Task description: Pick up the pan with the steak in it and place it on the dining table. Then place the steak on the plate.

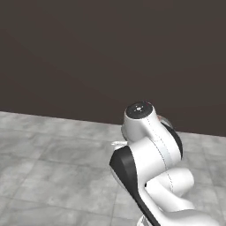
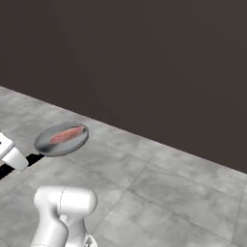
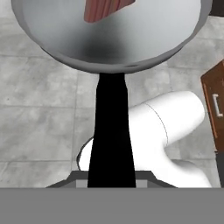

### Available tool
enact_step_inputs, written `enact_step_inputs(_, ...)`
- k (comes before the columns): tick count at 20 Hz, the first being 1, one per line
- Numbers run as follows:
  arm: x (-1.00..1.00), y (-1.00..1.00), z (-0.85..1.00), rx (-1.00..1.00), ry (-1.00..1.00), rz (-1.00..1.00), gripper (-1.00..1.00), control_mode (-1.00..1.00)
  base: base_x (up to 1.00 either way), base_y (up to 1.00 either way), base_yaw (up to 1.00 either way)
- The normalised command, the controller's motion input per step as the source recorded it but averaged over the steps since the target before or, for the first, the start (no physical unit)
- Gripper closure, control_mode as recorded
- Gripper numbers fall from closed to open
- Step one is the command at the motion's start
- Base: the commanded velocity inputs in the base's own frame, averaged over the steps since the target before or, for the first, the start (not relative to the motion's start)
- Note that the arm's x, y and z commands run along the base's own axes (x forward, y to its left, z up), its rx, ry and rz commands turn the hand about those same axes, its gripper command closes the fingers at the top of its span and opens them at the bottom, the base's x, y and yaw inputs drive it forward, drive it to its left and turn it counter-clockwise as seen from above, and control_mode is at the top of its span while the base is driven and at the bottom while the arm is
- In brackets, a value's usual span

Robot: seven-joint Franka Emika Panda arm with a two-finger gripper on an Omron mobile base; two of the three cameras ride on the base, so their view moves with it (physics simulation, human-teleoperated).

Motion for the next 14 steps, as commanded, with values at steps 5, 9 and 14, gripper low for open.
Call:
enact_step_inputs(5, 0.0, 0.0, 0.0, 0.0, 0.0, 0.0, 1.0, 1.0, 1.0, -0.34, 0.0)
enact_step_inputs(9, 0.0, 0.0, 0.0, 0.0, 0.0, 0.0, 1.0, 1.0, 0.92, -0.32, 0.0)
enact_step_inputs(14, 0.0, 0.0, 0.0, 0.0, 0.0, 0.0, 1.0, 1.0, 0.4, -0.34, 0.12)
